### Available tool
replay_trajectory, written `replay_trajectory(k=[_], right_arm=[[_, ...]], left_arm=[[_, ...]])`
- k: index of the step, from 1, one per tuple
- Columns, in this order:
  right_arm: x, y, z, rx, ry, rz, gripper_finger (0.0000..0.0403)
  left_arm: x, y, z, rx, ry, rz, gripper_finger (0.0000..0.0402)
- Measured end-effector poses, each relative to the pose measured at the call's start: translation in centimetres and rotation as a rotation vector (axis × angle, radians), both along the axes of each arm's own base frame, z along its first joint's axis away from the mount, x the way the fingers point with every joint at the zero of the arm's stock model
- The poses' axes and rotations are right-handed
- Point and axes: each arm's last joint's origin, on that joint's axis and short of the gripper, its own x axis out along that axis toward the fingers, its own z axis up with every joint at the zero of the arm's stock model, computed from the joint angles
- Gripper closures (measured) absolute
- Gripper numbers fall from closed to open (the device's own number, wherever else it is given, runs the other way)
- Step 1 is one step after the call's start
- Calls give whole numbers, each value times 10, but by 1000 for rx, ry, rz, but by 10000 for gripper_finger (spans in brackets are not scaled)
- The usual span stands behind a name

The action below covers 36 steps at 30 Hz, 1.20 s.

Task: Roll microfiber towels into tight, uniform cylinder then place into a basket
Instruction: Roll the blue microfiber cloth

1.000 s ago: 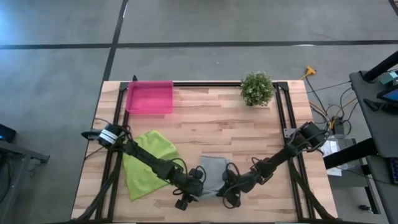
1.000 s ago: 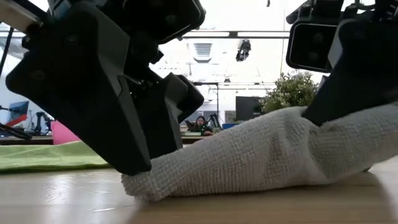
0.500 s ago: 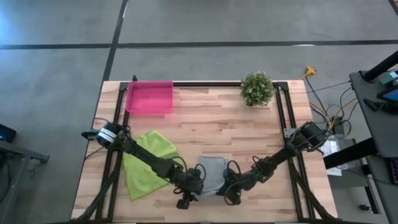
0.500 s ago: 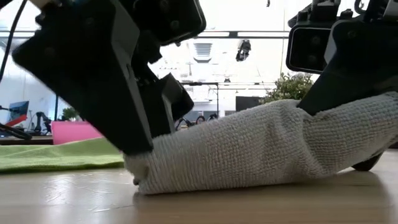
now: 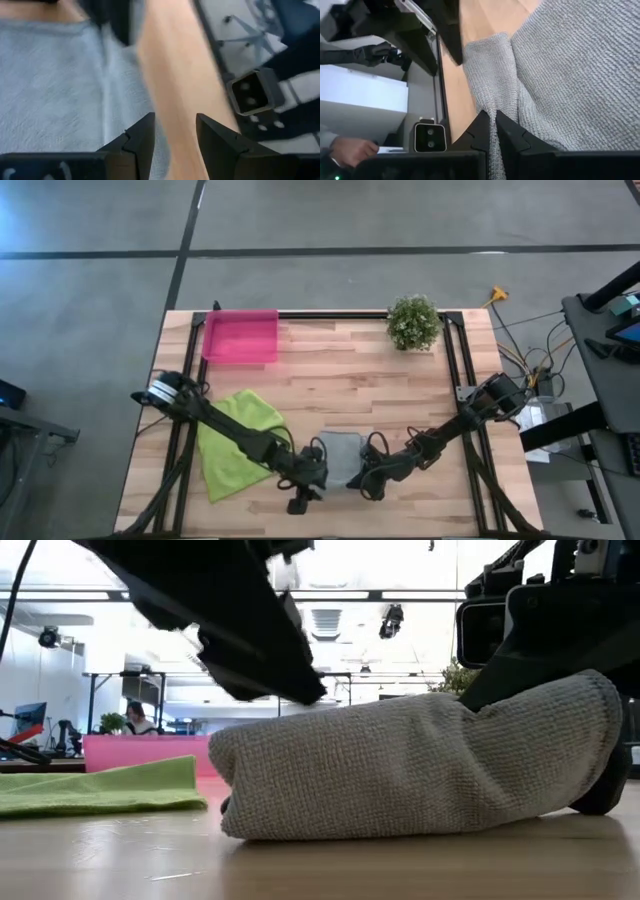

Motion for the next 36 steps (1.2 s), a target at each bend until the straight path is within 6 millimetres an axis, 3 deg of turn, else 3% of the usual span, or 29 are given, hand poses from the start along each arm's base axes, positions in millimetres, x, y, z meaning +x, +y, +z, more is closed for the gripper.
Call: replay_trajectory(k=[10,22,30,36], right_arm=[[0,0,0,-21,-9,13,391],[-1,0,-1,-39,-3,44,390],[-3,1,-3,-142,-26,114,390],[-6,5,-6,-286,-36,209,390]], left_arm=[[8,8,-28,10,92,130,274],[8,11,-27,1,103,144,274],[18,17,-47,0,113,175,274],[24,18,-51,-74,102,222,282]])
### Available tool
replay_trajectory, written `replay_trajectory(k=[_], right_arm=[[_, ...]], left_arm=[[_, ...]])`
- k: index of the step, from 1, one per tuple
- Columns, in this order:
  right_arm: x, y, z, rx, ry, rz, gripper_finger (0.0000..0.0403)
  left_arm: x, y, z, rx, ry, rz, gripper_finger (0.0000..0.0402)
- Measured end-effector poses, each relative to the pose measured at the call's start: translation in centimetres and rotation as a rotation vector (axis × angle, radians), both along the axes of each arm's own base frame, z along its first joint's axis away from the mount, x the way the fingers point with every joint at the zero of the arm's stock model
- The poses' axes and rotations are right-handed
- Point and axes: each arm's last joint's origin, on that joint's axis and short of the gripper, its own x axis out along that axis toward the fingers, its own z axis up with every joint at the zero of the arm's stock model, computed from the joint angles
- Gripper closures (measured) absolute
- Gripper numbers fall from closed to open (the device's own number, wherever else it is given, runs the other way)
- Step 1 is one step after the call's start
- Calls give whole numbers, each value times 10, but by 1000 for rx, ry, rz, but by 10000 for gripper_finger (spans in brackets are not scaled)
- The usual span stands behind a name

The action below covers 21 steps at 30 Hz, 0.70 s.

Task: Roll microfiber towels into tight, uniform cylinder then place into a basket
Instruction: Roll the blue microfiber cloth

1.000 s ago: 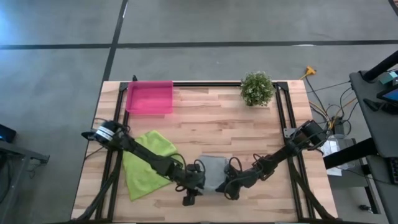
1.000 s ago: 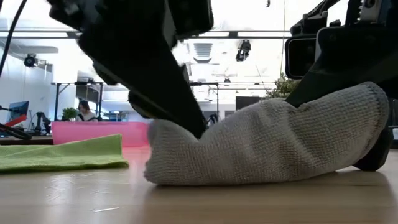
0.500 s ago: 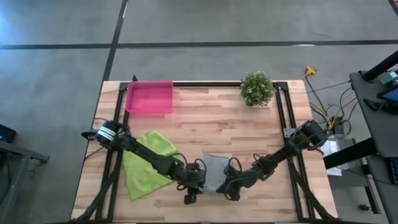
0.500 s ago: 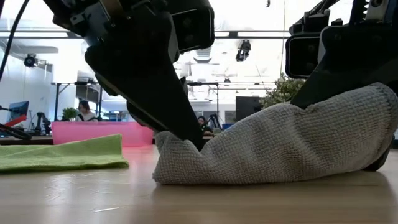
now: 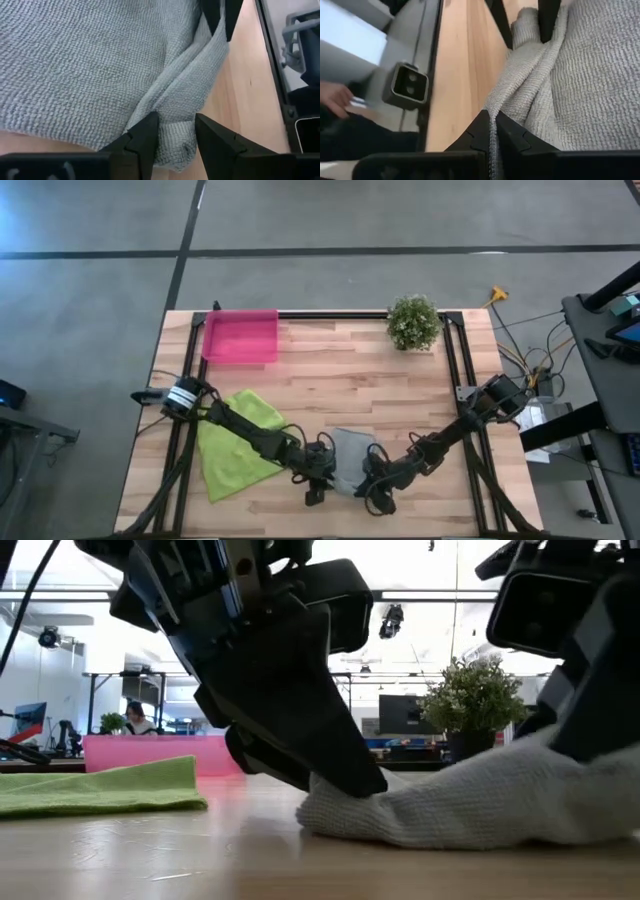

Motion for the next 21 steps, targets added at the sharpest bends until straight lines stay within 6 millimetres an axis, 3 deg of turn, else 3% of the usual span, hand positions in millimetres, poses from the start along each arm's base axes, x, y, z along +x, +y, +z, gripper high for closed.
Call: replay_trajectory(k=[4,9,15,21], right_arm=[[-3,3,-1,-40,-5,26,375],[-5,4,2,-44,-6,34,320],[-7,2,10,-51,-12,40,251],[-11,2,22,-50,-15,52,225]], left_arm=[[-1,0,-1,-18,16,-22,321],[-3,-2,-2,-56,48,-71,392],[-3,-2,-3,-80,59,-94,398],[-3,0,-3,-179,112,-141,400]])
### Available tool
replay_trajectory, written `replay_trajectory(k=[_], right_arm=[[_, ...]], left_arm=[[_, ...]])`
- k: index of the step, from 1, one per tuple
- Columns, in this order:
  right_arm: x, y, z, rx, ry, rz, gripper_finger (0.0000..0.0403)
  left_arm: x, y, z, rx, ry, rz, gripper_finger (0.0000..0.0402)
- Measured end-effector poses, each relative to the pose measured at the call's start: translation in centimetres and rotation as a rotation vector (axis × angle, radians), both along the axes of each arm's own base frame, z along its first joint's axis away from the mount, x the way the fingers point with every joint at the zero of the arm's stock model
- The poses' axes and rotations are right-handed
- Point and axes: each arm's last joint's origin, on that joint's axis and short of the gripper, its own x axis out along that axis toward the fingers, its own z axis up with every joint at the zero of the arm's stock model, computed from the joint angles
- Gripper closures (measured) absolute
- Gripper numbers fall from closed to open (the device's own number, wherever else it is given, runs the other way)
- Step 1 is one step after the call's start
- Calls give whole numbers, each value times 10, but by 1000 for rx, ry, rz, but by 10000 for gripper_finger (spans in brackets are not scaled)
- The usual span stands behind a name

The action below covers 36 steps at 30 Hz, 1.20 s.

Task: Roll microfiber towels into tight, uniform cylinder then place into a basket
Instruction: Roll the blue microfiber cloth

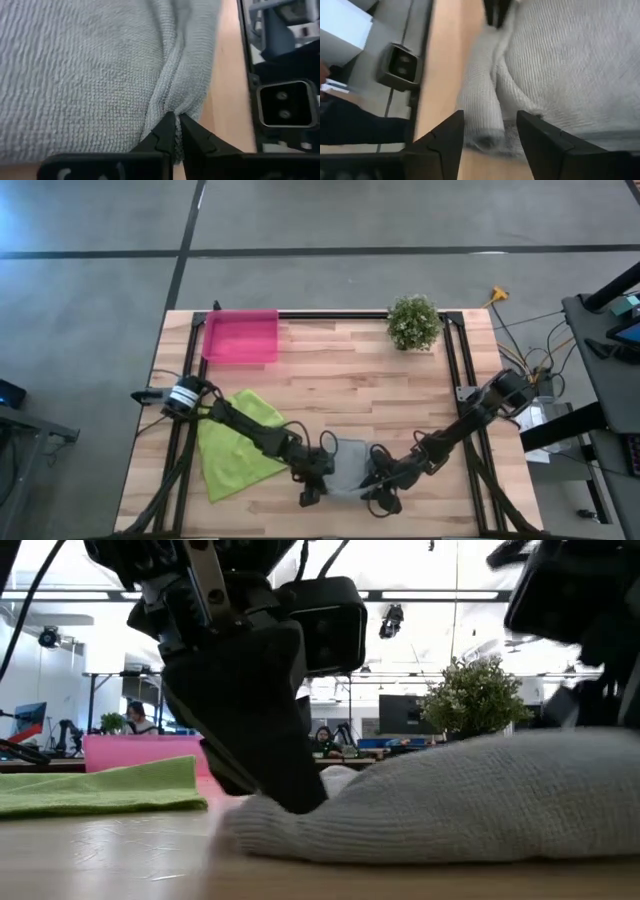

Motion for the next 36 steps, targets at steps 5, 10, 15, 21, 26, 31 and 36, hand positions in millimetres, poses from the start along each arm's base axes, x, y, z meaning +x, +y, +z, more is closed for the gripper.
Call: replay_trajectory(k=[5,10,15,21,26,31,36], right_arm=[[-4,1,23,-52,-81,59,227],[-8,1,42,-171,-159,116,227],[0,13,60,-339,-256,228,227],[17,29,47,-394,-227,260,227],[27,37,25,-385,-130,234,227],[29,35,27,-455,-80,129,227],[32,36,31,-478,-101,127,218]], left_arm=[[1,3,0,-72,55,4,401],[4,12,1,-138,91,28,401],[9,21,2,-190,126,85,401],[14,34,4,-279,190,178,401],[16,38,4,-320,223,202,401],[15,38,4,-344,245,185,401],[15,38,5,-360,262,192,401]])
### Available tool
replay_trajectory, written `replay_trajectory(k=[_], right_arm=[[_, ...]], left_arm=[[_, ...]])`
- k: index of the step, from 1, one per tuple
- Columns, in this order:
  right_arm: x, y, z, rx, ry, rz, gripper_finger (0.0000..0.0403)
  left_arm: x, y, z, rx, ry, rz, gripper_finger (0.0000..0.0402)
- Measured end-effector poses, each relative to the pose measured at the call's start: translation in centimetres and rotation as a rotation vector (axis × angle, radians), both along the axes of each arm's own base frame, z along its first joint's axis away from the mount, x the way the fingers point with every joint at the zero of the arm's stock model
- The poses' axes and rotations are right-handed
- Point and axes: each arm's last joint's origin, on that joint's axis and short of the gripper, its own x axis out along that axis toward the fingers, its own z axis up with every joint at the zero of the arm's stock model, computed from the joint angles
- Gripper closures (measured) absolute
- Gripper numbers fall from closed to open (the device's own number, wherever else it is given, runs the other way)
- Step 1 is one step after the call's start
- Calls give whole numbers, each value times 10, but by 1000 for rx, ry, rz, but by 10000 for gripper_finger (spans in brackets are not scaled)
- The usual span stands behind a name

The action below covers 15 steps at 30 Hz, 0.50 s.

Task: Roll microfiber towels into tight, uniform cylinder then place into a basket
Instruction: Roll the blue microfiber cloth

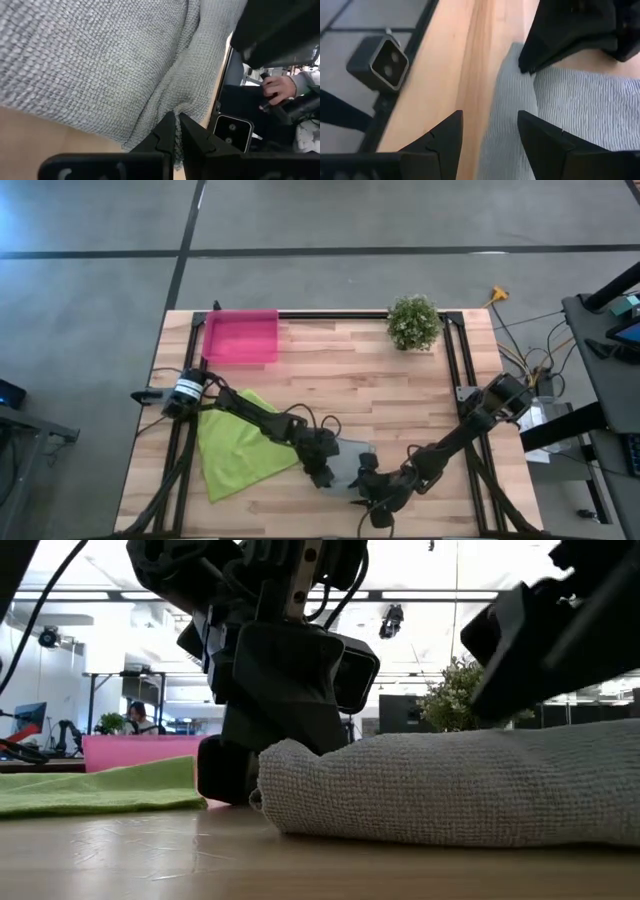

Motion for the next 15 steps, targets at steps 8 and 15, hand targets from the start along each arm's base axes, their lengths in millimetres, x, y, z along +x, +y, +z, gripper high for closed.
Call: replay_trajectory(k=[8,15], right_arm=[[1,1,-13,-57,23,-29,204],[3,4,-26,-29,72,-37,204]], left_arm=[[0,1,0,-8,2,-10,402],[0,1,0,-10,2,-13,402]])
